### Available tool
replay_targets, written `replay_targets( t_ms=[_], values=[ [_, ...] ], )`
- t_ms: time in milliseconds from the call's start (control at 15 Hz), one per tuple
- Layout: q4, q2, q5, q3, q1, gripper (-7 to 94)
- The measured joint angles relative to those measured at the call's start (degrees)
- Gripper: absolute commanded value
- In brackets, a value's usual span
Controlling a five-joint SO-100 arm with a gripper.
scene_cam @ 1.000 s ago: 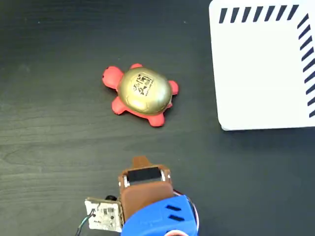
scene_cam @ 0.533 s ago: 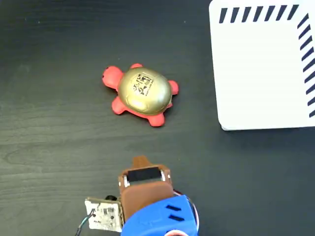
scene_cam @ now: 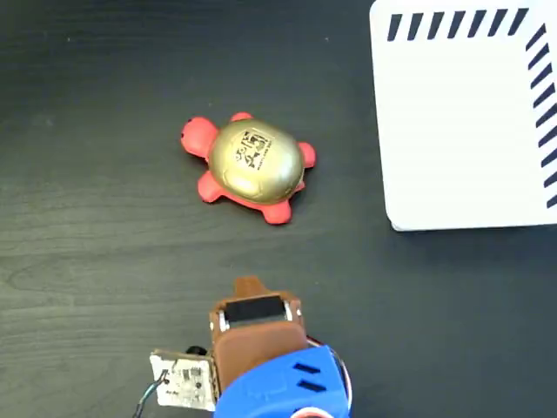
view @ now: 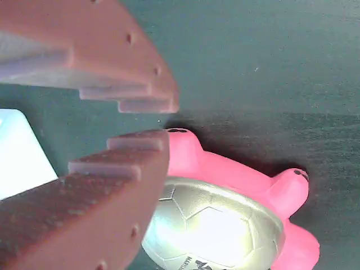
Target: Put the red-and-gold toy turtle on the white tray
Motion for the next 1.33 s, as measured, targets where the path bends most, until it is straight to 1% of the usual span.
replay_targets(
  t_ms=[533, 600, 667, 733, 800, 933, 1133, 1333],
  values=[
    [0.00, -0.18, 0.18, 0.00, 0.62, 0],
    [-0.35, -1.23, 1.23, -0.18, 1.41, 0],
    [-2.90, -4.75, 2.72, -1.14, 1.93, 0],
    [-6.86, -12.39, 4.66, -5.19, 3.69, 0],
    [-8.44, -19.60, 6.15, -9.84, 5.54, 0],
    [-8.17, -36.30, 10.11, -22.24, 7.38, 0],
    [-2.11, -57.04, 13.10, -39.99, 7.65, 0],
    [3.69, -75.94, 16.88, -53.35, 6.94, 0]
  ],
)
